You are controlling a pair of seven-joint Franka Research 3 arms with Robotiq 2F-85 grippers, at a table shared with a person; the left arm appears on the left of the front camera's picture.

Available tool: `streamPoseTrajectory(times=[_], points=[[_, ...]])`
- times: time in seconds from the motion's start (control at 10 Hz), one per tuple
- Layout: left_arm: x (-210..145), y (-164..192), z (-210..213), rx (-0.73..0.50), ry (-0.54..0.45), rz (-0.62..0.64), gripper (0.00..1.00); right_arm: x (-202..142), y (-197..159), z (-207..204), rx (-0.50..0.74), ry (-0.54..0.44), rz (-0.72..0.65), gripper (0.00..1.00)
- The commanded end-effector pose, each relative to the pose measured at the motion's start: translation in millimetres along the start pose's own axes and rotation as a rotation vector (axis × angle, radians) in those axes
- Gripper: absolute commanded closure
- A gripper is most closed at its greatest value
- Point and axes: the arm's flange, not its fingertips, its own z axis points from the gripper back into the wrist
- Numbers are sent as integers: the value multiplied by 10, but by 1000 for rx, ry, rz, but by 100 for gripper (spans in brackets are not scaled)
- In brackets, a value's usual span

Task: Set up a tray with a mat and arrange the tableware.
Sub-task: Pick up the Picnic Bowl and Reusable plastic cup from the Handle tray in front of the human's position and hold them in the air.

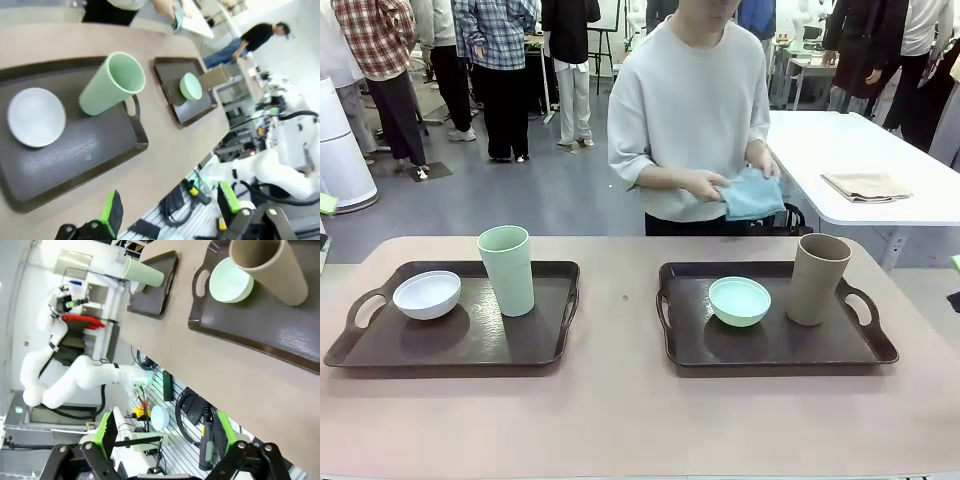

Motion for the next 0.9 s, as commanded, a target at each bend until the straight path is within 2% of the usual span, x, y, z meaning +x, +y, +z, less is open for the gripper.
streamPoseTrajectory(times=[0.0, 0.2, 0.4, 0.8], points=[[-139, 159, 150, -26, -23, 23, 0, -59, -157, 244, 58, -58, -22, 0], [-200, 352, 285, -14, 28, 101, 0, -129, -262, 470, 71, -132, -62, 0], [-287, 480, 309, -43, 12, 152, 0, -200, -289, 642, 81, -183, -85, 0], [-341, 474, 382, -50, -40, 195, 0, -221, -360, 637, 88, -183, -124, 0]])
